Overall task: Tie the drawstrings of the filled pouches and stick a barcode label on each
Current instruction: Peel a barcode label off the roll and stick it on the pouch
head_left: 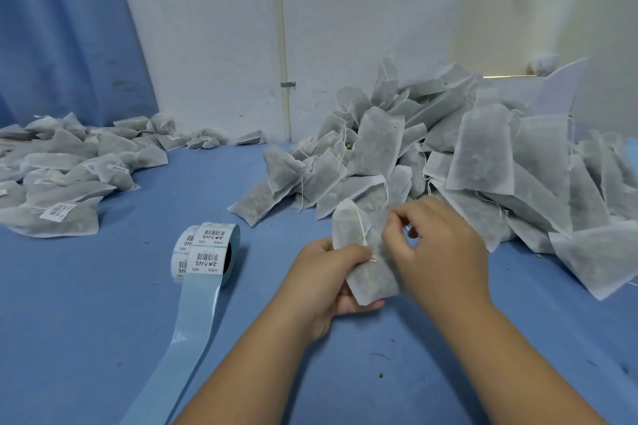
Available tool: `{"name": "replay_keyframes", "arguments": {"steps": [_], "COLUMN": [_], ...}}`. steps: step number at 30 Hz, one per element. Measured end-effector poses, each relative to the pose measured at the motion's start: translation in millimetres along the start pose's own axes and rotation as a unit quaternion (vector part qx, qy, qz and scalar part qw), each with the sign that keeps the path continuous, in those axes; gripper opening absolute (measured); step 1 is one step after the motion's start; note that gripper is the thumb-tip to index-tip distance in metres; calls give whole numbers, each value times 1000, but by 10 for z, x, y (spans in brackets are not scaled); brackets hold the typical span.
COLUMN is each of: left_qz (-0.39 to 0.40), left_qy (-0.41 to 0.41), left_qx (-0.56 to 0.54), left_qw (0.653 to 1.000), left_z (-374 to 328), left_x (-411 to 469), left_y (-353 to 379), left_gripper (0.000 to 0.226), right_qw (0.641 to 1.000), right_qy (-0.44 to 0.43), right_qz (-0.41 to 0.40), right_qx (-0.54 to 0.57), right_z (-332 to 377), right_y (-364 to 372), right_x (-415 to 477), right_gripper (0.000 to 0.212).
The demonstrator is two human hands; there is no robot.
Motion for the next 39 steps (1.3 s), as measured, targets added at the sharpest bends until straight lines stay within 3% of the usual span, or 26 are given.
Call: {"name": "replay_keyframes", "arguments": {"steps": [8, 18, 24, 27, 30, 34, 37, 39], "left_qz": [-11, 6, -11, -24, -30, -32, 5, 33], "left_qy": [17, 47, 52, 60, 63, 79, 87, 94], "left_qx": [-3, -6, -19, -33, -36, -17, 8, 33], "left_qw": [1000, 999, 998, 997, 997, 996, 996, 994], "left_z": [-47, -120, -159, -161, -148, -155, -154, -146], "left_x": [-3, 6, -7, -12, -24, -19, -41, -58], "left_y": [-50, -93, -112, -123, -117, -113, -53, -9], "left_gripper": [17, 22, 32, 24, 16, 21, 28, 37], "right_qw": [992, 978, 968, 964, 957, 938, 881, 848], "right_qy": [-109, -102, -111, -121, -54, 141, 261, 286], "right_qz": [61, 178, 215, 213, 212, 185, 249, 279], "right_qx": [13, 43, 73, 102, 189, 258, 306, 348], "right_z": [138, 81, 115, 125, 69, -151, -254, -247], "right_y": [67, 149, 153, 144, 158, 222, 317, 356], "right_x": [-80, -95, -115, -120, -94, -47, -97, -136], "right_gripper": [25, 9, 22, 20, 17, 11, 21, 16]}}
Point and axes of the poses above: each hand's wrist, its own x-axis towards the middle knuckle, its own y-axis out of the palm, z = x × y, the point moved 5 cm from there along x, towards the middle knuckle, and after that the axes turned 5 degrees about -x, right-handed, at the moved point
